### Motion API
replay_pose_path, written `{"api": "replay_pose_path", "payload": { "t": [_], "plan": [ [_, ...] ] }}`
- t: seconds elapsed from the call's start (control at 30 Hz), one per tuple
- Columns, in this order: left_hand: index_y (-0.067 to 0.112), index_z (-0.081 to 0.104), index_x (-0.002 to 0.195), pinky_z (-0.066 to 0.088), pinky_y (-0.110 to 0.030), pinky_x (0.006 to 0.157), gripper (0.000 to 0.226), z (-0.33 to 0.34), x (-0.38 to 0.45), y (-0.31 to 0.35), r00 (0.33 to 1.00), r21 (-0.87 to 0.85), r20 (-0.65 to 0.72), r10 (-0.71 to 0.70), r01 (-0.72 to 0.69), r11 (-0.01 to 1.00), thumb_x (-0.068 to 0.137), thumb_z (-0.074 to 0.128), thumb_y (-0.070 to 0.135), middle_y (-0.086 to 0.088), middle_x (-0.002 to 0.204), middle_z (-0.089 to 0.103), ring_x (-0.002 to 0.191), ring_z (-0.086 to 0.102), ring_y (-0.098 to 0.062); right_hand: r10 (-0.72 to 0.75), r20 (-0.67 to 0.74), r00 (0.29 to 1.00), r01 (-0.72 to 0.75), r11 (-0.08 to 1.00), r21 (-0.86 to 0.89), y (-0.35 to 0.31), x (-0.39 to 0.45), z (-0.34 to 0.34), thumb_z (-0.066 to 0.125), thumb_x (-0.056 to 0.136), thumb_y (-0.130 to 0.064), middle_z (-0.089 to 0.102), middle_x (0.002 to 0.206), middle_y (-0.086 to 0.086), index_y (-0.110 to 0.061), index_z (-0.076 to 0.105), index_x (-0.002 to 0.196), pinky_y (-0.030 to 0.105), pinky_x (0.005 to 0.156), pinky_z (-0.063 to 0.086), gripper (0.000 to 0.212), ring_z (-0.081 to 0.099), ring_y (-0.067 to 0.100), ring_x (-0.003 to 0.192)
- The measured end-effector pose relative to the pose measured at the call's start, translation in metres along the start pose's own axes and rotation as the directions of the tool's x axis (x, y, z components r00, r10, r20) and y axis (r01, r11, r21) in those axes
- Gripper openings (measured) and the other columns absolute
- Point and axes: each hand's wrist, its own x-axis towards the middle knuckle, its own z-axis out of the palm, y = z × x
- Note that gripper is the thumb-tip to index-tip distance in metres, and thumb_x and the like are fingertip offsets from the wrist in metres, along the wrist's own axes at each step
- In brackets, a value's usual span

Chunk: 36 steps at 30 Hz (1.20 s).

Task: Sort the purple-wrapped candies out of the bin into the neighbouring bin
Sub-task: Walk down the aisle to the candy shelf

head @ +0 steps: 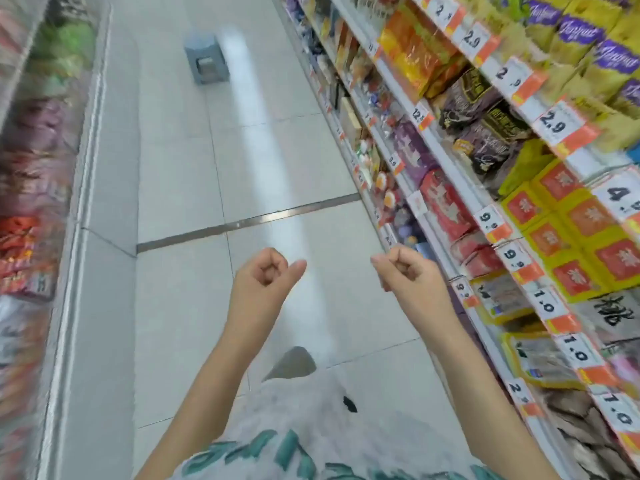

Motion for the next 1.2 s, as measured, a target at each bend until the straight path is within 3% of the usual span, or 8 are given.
{"api": "replay_pose_path", "payload": {
  "t": [0.2, 0.37, 0.5, 0.63, 0.87, 1.0, 1.2],
  "plan": [
    [0.025, 0.041, 0.054, 0.024, -0.014, 0.044, 0.041, -0.046, 0.026, -0.025, 0.977, 0.039, -0.180, -0.111, 0.120, 0.992, 0.083, 0.069, 0.018, 0.013, 0.049, 0.028, 0.046, 0.023, -0.007, -0.061, 0.214, 0.975, 0.056, 0.998, 0.031, -0.024, 0.082, 0.044, 0.063, 0.090, -0.020, 0.043, 0.052, -0.013, -0.015, 0.047, 0.061, 0.010, 0.051, 0.032, 0.034, 0.037, 0.000, 0.051],
    [0.022, 0.039, 0.054, 0.021, -0.024, 0.049, 0.042, -0.070, 0.097, -0.033, 0.948, 0.006, -0.276, -0.161, 0.170, 0.986, 0.083, 0.068, 0.019, 0.005, 0.053, 0.026, 0.049, 0.022, -0.009, -0.061, 0.268, 0.961, 0.049, 0.998, 0.050, -0.037, 0.176, 0.086, 0.063, 0.090, -0.020, 0.044, 0.055, -0.010, -0.010, 0.046, 0.063, 0.012, 0.054, 0.033, 0.033, 0.039, 0.003, 0.054],
    [0.022, 0.039, 0.054, 0.022, -0.017, 0.045, 0.042, -0.088, 0.192, -0.013, 0.952, 0.005, -0.271, -0.144, 0.151, 0.989, 0.084, 0.068, 0.015, 0.003, 0.053, 0.026, 0.049, 0.022, -0.009, -0.021, 0.306, 0.952, 0.015, 1.000, 0.021, -0.049, 0.258, 0.120, 0.064, 0.089, -0.022, 0.044, 0.057, -0.006, -0.010, 0.046, 0.064, 0.012, 0.055, 0.033, 0.033, 0.039, 0.004, 0.055],
    [0.024, 0.041, 0.054, 0.022, -0.014, 0.042, 0.042, -0.111, 0.294, 0.015, 0.974, 0.028, -0.215, -0.078, 0.085, 0.996, 0.084, 0.067, 0.014, 0.012, 0.049, 0.026, 0.047, 0.022, -0.007, 0.022, 0.270, 0.963, -0.021, 1.000, -0.007, -0.048, 0.326, 0.136, 0.065, 0.079, -0.039, 0.041, 0.061, 0.003, -0.003, 0.047, 0.066, 0.017, 0.056, 0.033, 0.042, 0.038, 0.012, 0.059],
    [0.025, 0.042, 0.054, 0.027, -0.015, 0.047, 0.039, -0.126, 0.480, 0.063, 0.970, 0.021, -0.241, 0.007, -0.002, 1.000, 0.082, 0.068, 0.021, 0.012, 0.049, 0.027, 0.047, 0.026, -0.007, 0.103, 0.220, 0.970, -0.087, 0.993, -0.082, -0.035, 0.439, 0.142, 0.063, 0.084, -0.021, 0.042, 0.054, -0.007, -0.004, 0.047, 0.062, 0.010, 0.052, 0.033, 0.032, 0.038, 0.004, 0.053],
    [0.024, 0.040, 0.055, 0.023, -0.016, 0.043, 0.033, -0.128, 0.580, 0.079, 0.965, -0.018, -0.260, 0.028, -0.034, 0.999, 0.075, 0.066, 0.031, 0.006, 0.051, 0.026, 0.047, 0.021, -0.011, 0.133, 0.186, 0.973, -0.122, 0.990, -0.069, -0.031, 0.521, 0.147, 0.062, 0.078, -0.029, 0.040, 0.053, -0.009, -0.007, 0.044, 0.059, 0.010, 0.050, 0.031, 0.034, 0.036, 0.002, 0.051],
    [0.025, 0.038, 0.054, 0.023, -0.016, 0.043, 0.036, -0.141, 0.713, 0.101, 0.928, -0.039, -0.372, -0.022, 0.008, 0.999, 0.077, 0.066, 0.031, 0.001, 0.053, 0.024, 0.049, 0.020, -0.012, 0.104, 0.308, 0.946, -0.080, 0.993, -0.088, -0.053, 0.699, 0.188, 0.062, 0.078, -0.035, 0.040, 0.055, -0.007, -0.012, 0.046, 0.059, 0.011, 0.049, 0.029, 0.034, 0.036, 0.003, 0.051]
  ]
}}
